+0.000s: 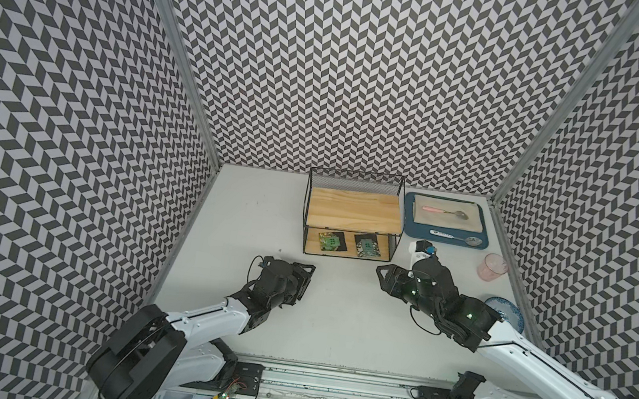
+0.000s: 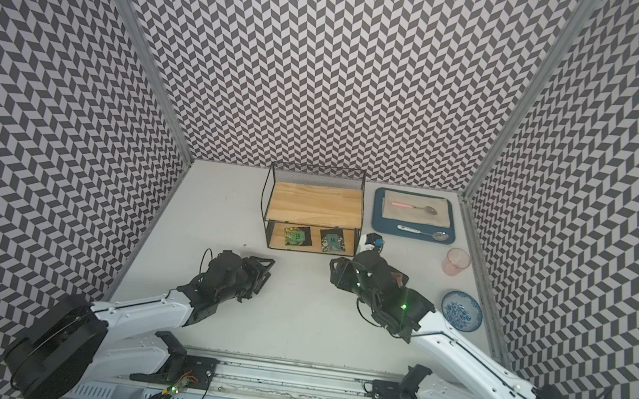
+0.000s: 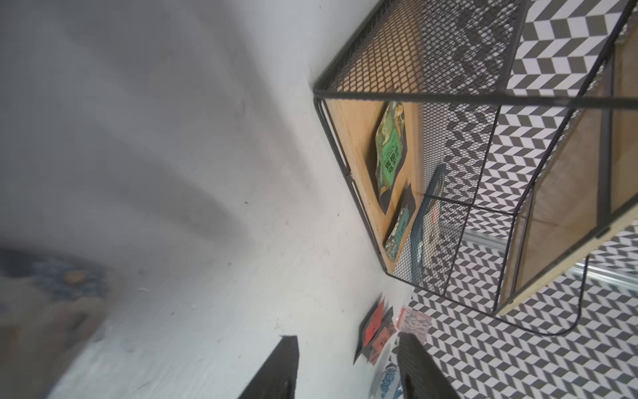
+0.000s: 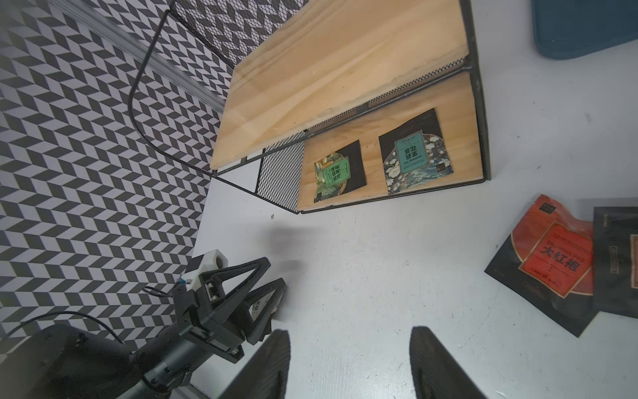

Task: Remove the tea bags from the shelf
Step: Pick up the tea bag from the shelf.

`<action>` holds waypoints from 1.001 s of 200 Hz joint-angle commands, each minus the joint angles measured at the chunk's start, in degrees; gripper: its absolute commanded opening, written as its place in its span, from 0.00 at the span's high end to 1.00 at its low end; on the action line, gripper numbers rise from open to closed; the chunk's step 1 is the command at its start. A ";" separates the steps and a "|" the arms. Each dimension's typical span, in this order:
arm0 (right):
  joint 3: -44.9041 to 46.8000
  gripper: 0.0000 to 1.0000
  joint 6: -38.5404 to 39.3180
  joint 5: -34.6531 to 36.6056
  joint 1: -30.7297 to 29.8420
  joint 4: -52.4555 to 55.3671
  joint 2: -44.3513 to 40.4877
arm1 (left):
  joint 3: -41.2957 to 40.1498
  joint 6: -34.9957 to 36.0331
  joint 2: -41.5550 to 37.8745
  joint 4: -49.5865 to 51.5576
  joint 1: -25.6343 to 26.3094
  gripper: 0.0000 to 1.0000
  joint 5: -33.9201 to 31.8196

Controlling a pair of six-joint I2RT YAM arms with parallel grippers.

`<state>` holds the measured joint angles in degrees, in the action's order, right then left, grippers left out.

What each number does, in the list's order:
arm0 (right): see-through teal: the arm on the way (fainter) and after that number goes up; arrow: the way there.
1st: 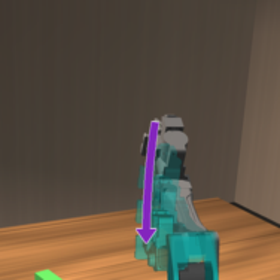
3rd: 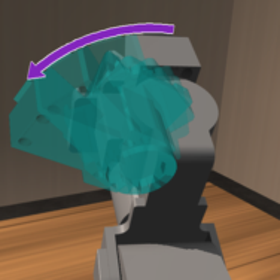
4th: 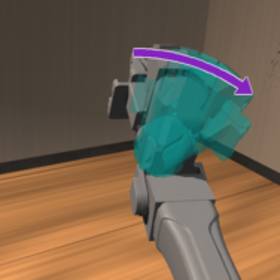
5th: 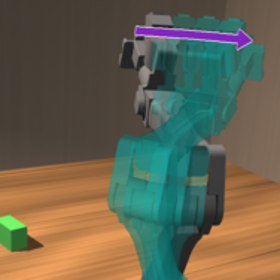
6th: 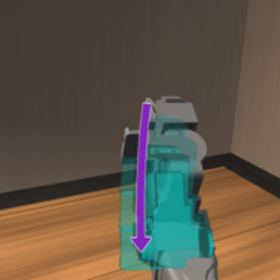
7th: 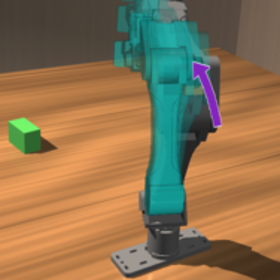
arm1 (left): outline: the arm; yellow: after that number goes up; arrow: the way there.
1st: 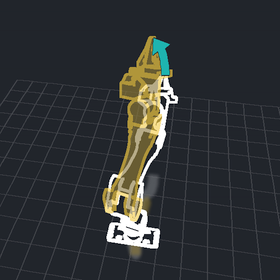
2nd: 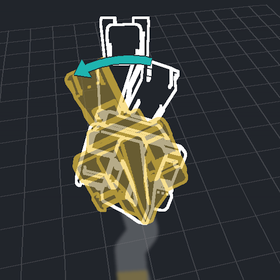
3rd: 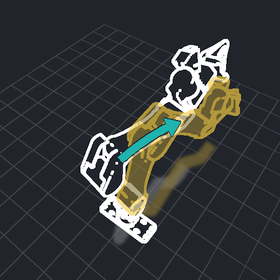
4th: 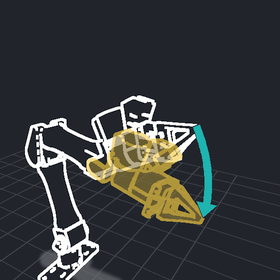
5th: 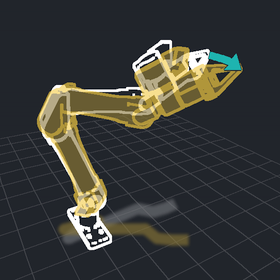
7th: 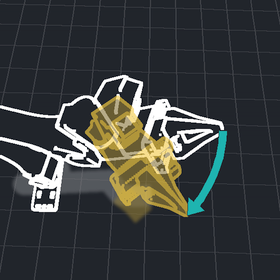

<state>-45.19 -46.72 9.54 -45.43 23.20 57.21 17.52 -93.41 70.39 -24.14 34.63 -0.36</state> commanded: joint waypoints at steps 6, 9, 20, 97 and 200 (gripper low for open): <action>-1.65 0.41 1.19 2.68 0.56 3.24 -2.70 | 1.72 -7.78 7.58 -12.66 0.78 0.44 -3.98; -1.73 0.41 1.20 2.76 0.60 3.52 -3.06 | 1.67 -8.08 8.47 -13.62 0.85 0.44 -4.26; -1.70 0.41 1.49 3.10 0.82 4.16 -4.43 | 1.77 -9.24 11.75 -17.31 1.02 0.43 -5.11; 0.54 0.41 2.40 3.52 1.81 7.75 -9.89 | 7.18 -9.02 26.56 -30.74 -0.40 0.49 -6.31; -0.25 0.41 4.97 2.32 4.80 8.40 -10.01 | 10.98 -10.31 33.32 -32.88 -1.23 0.58 -8.50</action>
<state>-45.25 -42.83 12.01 -41.30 32.21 47.92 27.73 -103.68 102.63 -56.51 33.91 -7.92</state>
